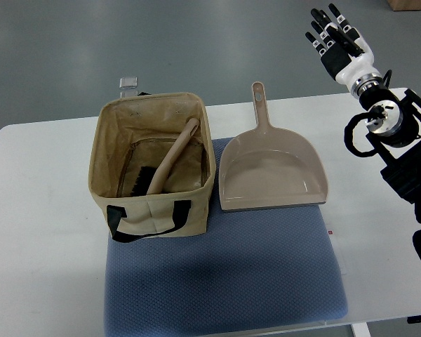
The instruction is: Put pink broom in yellow bag with right hand
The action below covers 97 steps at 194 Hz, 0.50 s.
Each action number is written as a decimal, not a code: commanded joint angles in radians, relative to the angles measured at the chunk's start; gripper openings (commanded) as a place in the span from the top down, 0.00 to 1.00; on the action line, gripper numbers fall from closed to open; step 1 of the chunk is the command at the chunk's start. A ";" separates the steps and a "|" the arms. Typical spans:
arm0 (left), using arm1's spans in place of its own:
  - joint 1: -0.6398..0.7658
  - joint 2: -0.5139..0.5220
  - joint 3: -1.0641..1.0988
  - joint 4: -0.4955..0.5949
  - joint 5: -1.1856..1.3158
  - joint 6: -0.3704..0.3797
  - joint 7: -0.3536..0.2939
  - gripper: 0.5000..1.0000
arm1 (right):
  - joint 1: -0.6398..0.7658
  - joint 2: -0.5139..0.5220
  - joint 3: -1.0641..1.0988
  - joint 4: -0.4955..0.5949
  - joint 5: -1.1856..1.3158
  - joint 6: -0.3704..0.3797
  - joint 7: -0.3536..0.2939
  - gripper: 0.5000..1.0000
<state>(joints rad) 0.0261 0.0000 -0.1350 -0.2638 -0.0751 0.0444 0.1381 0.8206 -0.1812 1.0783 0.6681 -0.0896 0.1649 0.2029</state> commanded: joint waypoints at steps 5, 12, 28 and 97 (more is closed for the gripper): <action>0.000 0.000 0.000 0.000 0.000 0.000 0.001 0.00 | -0.040 0.002 0.000 -0.024 0.060 0.074 0.069 0.12; 0.000 0.000 0.000 0.000 0.000 0.000 0.002 0.00 | -0.044 0.002 0.000 -0.027 0.070 0.076 0.084 0.12; 0.001 0.000 0.002 0.000 0.000 0.000 0.002 0.00 | -0.054 0.003 0.000 -0.027 0.102 0.081 0.096 0.12; 0.001 0.000 0.002 0.003 0.000 0.002 0.002 0.00 | -0.061 0.017 -0.001 -0.047 0.106 0.059 0.101 0.12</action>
<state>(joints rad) 0.0277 0.0000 -0.1335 -0.2613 -0.0751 0.0460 0.1396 0.7595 -0.1653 1.0769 0.6284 0.0162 0.2255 0.3007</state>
